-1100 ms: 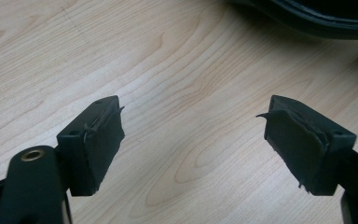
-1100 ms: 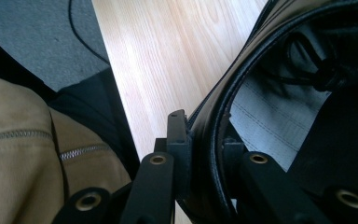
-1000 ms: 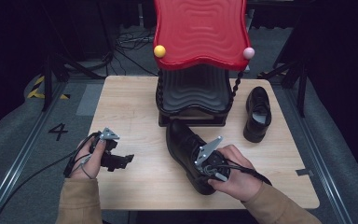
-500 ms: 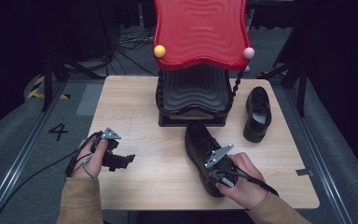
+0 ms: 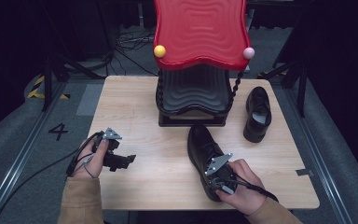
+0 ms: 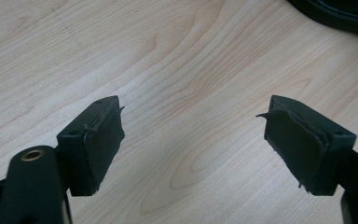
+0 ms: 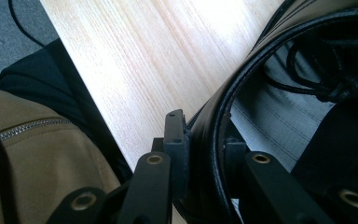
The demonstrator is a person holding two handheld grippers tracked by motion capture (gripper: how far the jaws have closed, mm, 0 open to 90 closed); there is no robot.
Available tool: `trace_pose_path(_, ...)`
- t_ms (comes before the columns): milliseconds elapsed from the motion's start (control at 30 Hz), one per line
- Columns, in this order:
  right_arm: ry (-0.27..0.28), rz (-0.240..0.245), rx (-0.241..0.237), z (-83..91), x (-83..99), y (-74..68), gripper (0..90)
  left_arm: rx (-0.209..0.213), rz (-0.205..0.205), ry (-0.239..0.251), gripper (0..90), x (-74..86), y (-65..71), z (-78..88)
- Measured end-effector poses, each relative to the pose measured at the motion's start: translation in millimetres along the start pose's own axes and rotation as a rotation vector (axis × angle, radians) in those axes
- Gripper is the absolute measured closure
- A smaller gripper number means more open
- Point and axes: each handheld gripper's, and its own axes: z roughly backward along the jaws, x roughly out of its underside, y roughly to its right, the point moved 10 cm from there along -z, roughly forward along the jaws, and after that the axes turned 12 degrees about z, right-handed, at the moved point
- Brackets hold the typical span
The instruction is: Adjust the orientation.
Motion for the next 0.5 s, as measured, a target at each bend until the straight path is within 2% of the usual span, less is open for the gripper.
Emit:
trace_pose_path(167,0.009,-0.032,-0.026,1.5,2.7,-0.4,79.1,-0.002,0.001,-0.001,19.9,0.3,-1.0,-0.6)
trace_pose_path(367,0.027,-0.031,-0.046,-1.2,-1.3,-1.4,77.3,0.001,0.0,-0.002,19.9,-0.4,-0.2,-0.3)
trace_pose_path(500,0.047,-0.052,-0.056,0.3,-1.8,0.2,74.2,0.003,-0.007,-0.005,19.9,-0.6,0.3,-1.1)
